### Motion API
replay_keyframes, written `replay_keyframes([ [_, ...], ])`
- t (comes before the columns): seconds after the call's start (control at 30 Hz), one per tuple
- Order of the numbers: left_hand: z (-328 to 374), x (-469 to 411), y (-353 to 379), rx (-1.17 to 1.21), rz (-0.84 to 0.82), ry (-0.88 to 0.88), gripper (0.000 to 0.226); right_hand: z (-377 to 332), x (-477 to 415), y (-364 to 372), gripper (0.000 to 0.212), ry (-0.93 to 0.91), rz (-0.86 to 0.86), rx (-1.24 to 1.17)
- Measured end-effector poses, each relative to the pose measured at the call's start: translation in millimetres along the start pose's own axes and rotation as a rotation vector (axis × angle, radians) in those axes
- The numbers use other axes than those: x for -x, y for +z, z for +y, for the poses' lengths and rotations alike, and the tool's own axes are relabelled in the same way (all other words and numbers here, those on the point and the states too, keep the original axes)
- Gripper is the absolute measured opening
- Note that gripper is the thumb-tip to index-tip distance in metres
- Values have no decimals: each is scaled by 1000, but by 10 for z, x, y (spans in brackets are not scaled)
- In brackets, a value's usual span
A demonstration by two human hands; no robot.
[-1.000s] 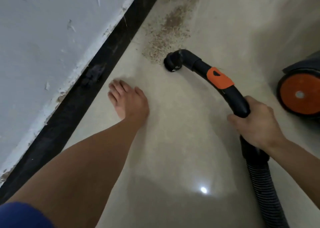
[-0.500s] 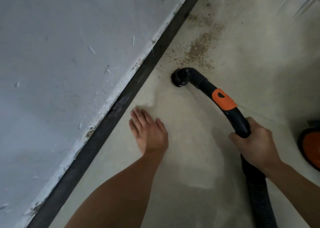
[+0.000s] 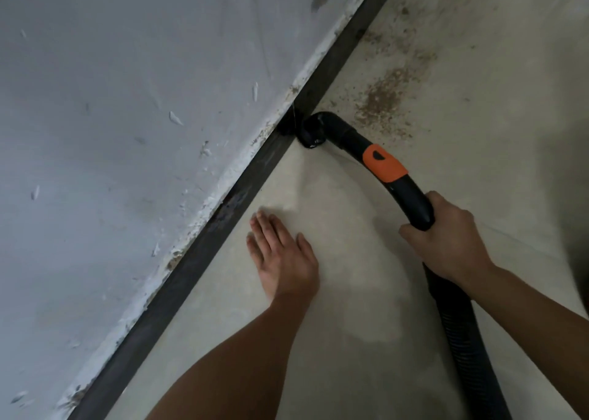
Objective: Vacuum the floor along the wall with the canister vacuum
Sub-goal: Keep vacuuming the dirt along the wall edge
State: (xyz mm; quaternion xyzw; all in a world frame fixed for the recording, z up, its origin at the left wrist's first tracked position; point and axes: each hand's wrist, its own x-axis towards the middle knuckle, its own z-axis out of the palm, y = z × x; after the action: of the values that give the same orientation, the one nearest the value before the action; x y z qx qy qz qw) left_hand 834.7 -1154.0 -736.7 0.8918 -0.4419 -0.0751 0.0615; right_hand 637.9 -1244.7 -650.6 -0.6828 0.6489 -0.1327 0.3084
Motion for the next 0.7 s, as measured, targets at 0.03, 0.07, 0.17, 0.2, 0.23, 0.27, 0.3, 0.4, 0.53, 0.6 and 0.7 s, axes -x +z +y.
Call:
replay_keyframes([
  [0.03, 0, -3, -2, -1, 0, -2, 65, 17, 59, -7, 26, -8, -32, -1],
  [0.07, -2, -5, -3, -7, -1, -3, 64, 42, 134, -21, 28, -19, -69, 5],
  [0.17, -13, 3, -6, -25, -2, -3, 66, 165, 330, -128, 28, -24, -132, 33],
  [0.2, -16, 1, -4, -23, 3, -2, 66, 229, 369, -198, 27, -7, -108, 41],
  [0.23, -18, -3, 0, -17, 13, 0, 67, 304, 406, -287, 26, 21, -65, 52],
  [0.27, -16, -8, 5, -10, 21, 0, 67, 386, 452, -383, 26, 52, -22, 69],
  [0.3, -17, -11, 7, -4, 26, 0, 66, 472, 521, -480, 27, 79, 9, 87],
  [0.4, -16, -13, 13, 7, 33, 2, 66, 690, 825, -662, 34, 153, -4, 99],
  [0.53, -9, -7, 6, 3, 9, 2, 63, 648, 1019, -529, 34, 183, -51, 55],
  [0.6, 2, -10, 2, -3, -4, 2, 63, 509, 899, -330, 32, 138, -56, 24],
  [0.7, 6, -8, -15, -7, -24, 5, 64, 261, 628, -86, 26, 45, -49, 17],
])
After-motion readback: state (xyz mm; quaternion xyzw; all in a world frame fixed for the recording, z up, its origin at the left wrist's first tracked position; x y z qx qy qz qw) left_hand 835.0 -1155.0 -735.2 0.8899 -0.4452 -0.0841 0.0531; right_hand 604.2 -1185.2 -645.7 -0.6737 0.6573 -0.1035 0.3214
